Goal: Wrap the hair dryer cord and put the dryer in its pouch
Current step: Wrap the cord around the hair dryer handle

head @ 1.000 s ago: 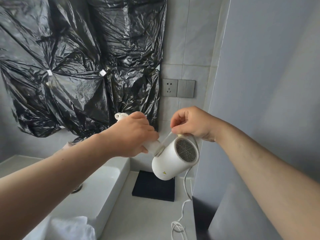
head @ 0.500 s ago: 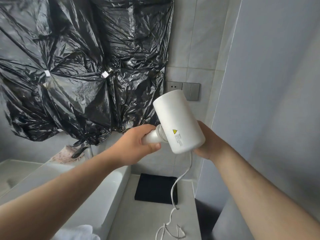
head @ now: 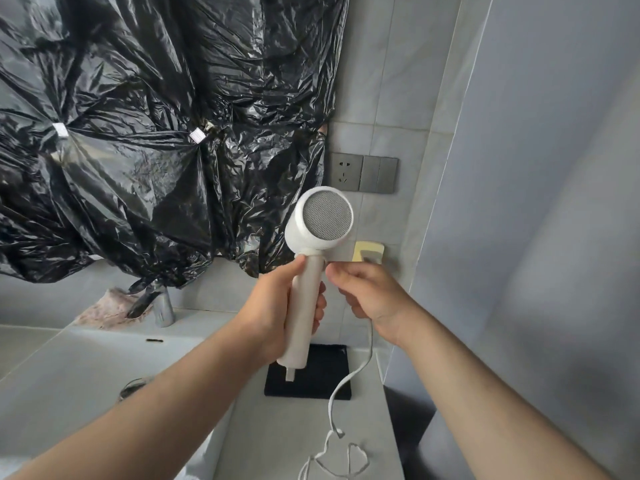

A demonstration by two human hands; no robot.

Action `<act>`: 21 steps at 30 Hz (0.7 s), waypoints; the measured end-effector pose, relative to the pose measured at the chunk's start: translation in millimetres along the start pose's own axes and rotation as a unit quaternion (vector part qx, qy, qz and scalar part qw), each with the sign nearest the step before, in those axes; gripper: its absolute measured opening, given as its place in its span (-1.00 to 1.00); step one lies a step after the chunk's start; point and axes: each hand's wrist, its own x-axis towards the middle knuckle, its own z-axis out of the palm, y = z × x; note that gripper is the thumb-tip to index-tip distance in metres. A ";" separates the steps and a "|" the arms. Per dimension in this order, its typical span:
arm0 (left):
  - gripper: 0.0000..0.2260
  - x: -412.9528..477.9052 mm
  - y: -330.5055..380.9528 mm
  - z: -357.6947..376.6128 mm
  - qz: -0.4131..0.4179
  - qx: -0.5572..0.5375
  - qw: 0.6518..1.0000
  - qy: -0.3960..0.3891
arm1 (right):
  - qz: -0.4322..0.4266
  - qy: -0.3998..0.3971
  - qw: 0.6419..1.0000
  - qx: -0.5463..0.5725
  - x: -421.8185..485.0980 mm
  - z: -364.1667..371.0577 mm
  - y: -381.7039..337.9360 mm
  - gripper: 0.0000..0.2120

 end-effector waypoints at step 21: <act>-0.53 87.0 -207.4 -69.4 0.060 0.117 0.991 -0.034 | 0.059 -0.012 0.998 -0.024 -3.9 -2.4 191.3 -0.85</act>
